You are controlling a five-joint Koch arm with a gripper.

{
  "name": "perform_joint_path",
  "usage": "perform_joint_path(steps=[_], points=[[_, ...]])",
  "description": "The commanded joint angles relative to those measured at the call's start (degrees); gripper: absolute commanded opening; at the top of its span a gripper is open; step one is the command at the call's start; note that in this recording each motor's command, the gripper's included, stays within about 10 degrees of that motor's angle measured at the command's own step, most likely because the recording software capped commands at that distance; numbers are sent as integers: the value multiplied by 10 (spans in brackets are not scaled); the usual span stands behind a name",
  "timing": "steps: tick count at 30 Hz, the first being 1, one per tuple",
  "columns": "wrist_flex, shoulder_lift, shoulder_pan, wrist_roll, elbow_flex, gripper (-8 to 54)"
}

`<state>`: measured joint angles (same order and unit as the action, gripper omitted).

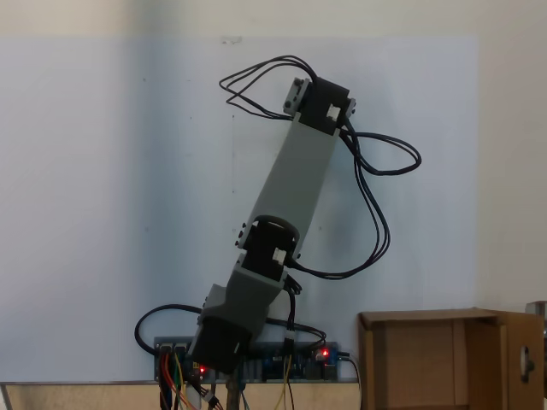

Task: Grasp a green dice and put it in the bin.

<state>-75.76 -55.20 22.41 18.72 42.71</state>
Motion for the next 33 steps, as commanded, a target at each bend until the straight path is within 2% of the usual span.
perform_joint_path(steps=[1,21,33], points=[[-8,-21,-1,20,-8,115],[-127,-148,11,14,-96,115],[-200,-316,135,13,-96,115]])
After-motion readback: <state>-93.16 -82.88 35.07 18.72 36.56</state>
